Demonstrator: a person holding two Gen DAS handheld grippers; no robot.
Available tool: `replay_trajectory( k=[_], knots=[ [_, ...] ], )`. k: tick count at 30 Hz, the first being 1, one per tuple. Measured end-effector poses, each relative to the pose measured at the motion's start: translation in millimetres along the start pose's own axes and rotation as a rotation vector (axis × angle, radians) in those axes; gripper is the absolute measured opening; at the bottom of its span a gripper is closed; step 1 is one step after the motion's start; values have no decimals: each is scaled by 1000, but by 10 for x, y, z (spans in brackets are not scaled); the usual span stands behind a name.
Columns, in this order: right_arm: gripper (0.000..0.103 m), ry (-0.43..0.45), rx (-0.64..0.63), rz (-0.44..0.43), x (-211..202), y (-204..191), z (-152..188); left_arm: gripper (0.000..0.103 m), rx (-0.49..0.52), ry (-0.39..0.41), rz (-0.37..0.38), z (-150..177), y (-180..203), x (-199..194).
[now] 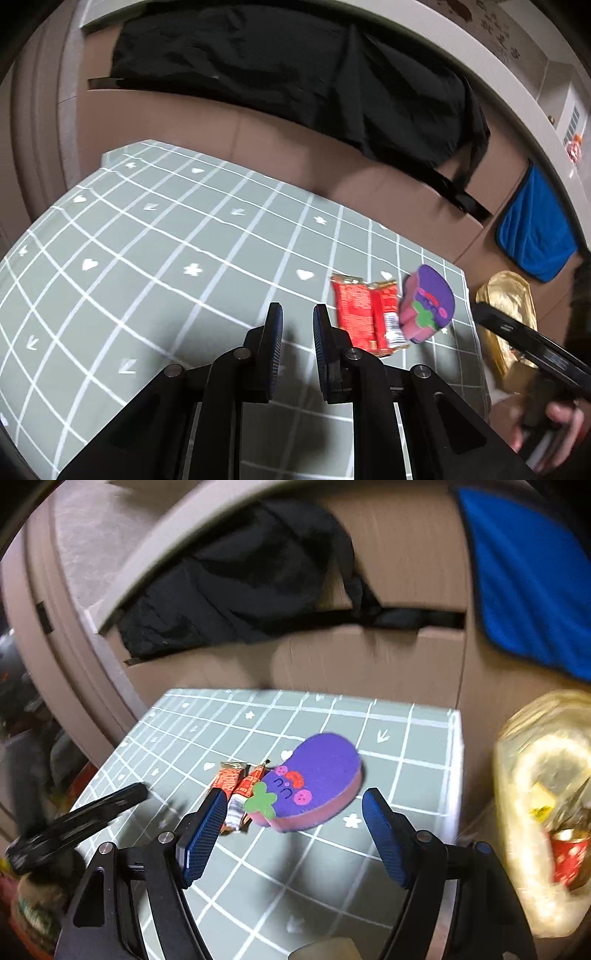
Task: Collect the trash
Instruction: 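Grasp the red candy wrappers with the left gripper while the right grasps the purple sponge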
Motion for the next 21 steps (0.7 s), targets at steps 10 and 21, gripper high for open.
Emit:
replay_trajectory(
  k=[10,21],
  knots=[
    [76,-64,133,140,809,-150,-113,47,-53,49,24,-9,-339,-241],
    [73,-51,-123,60,606,-120,-151,61,-8,-39,65,39,57,147]
  ],
)
Point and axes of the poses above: each gripper's, at about its wrist camera, not at the fingertips, and x roughly the way its jaws point, y to its right, z to its underside, the point moved 1 cm from there along x, roughly the way its jaws point, and after that the axes turned 11 degrees about z, right-handed, at the moved point
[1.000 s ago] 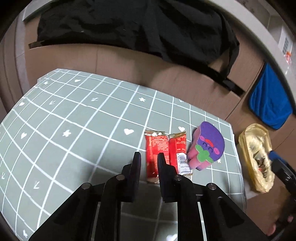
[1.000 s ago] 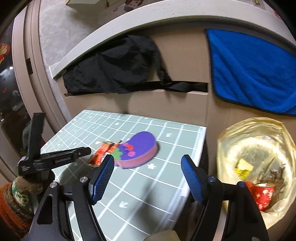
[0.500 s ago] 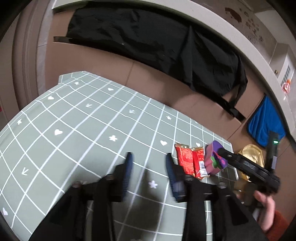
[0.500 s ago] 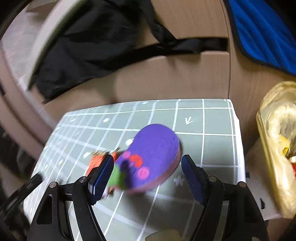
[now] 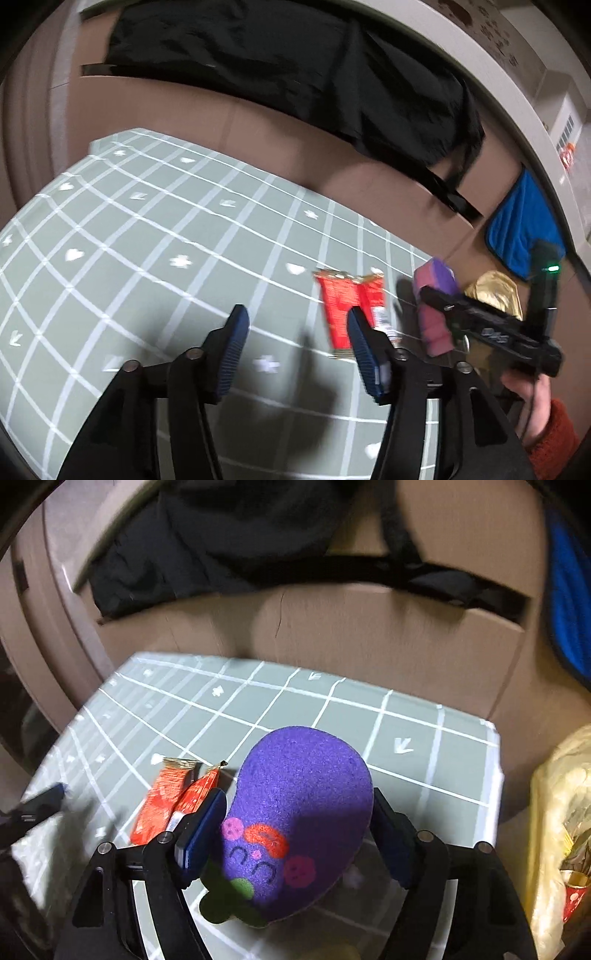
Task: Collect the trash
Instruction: 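Grasp the red candy wrappers with the left gripper while the right grasps the purple sponge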
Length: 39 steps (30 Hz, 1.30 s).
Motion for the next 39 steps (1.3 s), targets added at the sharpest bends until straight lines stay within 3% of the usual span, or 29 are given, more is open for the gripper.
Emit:
replay_trajectory(
  k=[6,10,21,28,32,39],
  knots=[
    [73,107,85,-20,-514,500,41,73,73,-100,-20,7,459,564],
    [73,134,138,-41,-683,776,99,74,112,-135,-114,10,586,912],
    [73,181,172,-30,-953,1180,298,71,117,-138,-265,-23,548,1096],
    [73,204,173,-41,-1080,1241,392,20,178,-87,-275,59,675,944],
    [73,216,192,-54,-1129,1303,396,14,167,-55,-220,75,771,765],
    [73,263,204,-66,-1311,1388,409,12,217,28,-155,35,1151,475]
  ],
)
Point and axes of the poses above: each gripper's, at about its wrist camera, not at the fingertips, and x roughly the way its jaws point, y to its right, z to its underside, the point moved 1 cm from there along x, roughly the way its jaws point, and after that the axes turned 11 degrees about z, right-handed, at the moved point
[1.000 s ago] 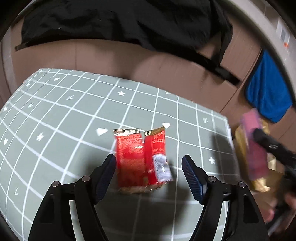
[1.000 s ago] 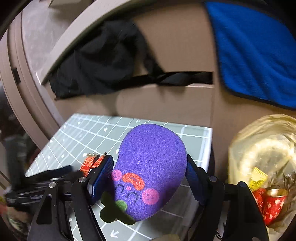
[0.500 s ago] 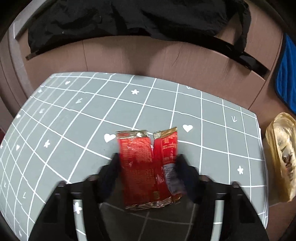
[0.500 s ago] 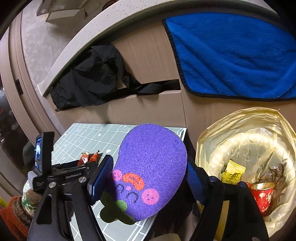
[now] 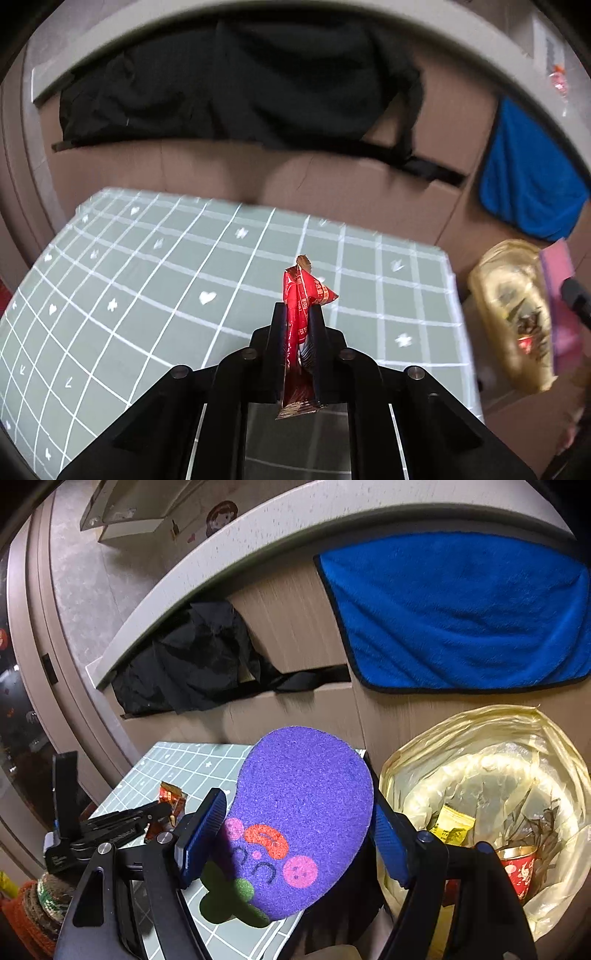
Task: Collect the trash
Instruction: 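Grasp the red candy wrappers with the left gripper while the right grasps the purple sponge, then carry the red wrappers and purple sponge over the bin with both grippers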
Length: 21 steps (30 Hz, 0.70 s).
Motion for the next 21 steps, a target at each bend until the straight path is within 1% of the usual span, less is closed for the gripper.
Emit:
replay_trajectory(
  k=[3,7,8,11,14,16,19,21],
  knots=[
    [73,29,-11,13,-120,59,-31,12,29,45,42,-113,240,-135],
    [73,92,-16,44,-372,246,-162,12,80,108,125,-292,672,-286],
    [73,107,-18,54,-436,299,-200,12,100,134,163,-355,853,-331],
    [73,161,-24,111,-687,520,-349,12,144,173,250,-473,1285,-387],
    [73,193,-34,166,-878,721,-444,12,180,186,318,-511,1659,-356],
    [73,207,-43,206,-977,857,-475,12,207,178,358,-496,1908,-283],
    [73,219,-63,273,-1082,1052,-483,12,236,169,400,-431,2174,-185],
    [73,218,-66,296,-1106,1153,-466,12,244,163,418,-390,2311,-110]
  ],
)
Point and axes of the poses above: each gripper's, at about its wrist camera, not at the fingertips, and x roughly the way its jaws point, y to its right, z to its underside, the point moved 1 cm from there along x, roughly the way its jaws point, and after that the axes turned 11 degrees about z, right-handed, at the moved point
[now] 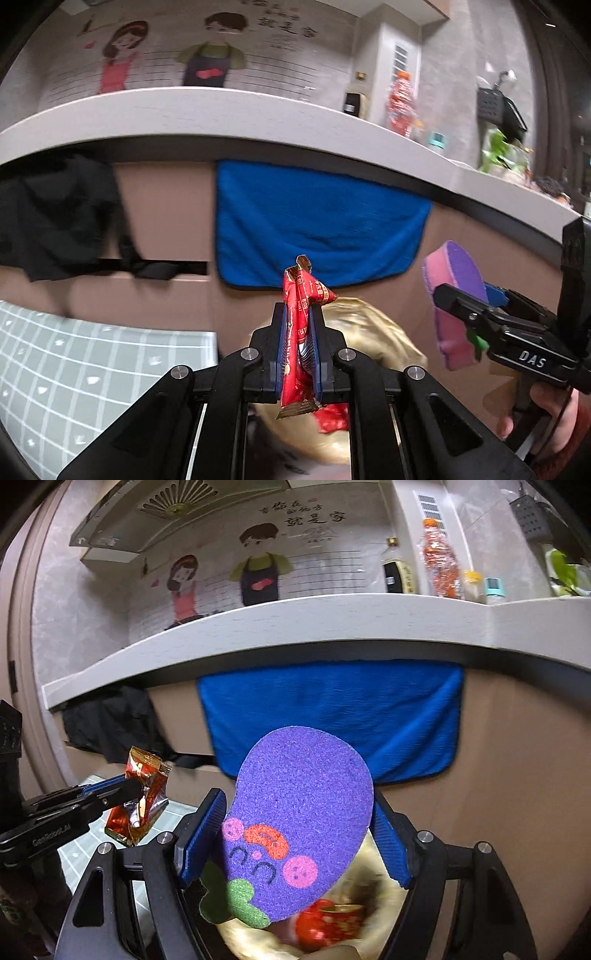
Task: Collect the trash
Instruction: 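Carry the red wrappers and purple sponge over the bin with both grippers, then open both grippers to drop the wrappers and sponge into the bin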
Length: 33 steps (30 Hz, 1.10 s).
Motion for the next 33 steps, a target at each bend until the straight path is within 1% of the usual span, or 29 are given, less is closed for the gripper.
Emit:
replay_trajectory(
  k=[2,5,8,13,18,22,25,27,28,29,30,31,32,33],
  knots=[
    [73,-18,3,18,58,114,52,12,-15,-22,25,44,49,166],
    [74,-49,19,18,146,245,143,12,-44,-55,51,113,56,344],
    [74,-64,24,21,233,292,220,12,-52,-79,52,185,36,477],
    [74,-96,48,6,406,347,347,12,-51,-99,49,289,3,585],
    [74,-133,50,-6,577,331,445,12,-75,-132,49,360,-89,728],
    [74,-161,60,-10,701,337,505,13,-92,-158,60,413,-159,828],
    [74,-183,71,-4,793,341,539,15,-117,-174,85,429,-216,901],
    [75,-193,81,-7,833,354,558,19,-140,-183,121,427,-270,938],
    [75,-198,88,-10,849,363,571,25,-149,-187,136,423,-292,949],
    [76,-199,91,-11,859,370,579,35,-158,-191,145,419,-315,959],
    [76,-197,92,-5,866,375,589,41,-167,-195,156,414,-333,969],
    [76,-195,93,2,871,377,594,54,-181,-201,166,410,-357,980],
    [77,-194,94,4,877,383,597,64,-187,-205,165,408,-371,990],
    [79,-195,97,0,891,384,592,66,-191,-204,160,405,-376,988]
  ],
)
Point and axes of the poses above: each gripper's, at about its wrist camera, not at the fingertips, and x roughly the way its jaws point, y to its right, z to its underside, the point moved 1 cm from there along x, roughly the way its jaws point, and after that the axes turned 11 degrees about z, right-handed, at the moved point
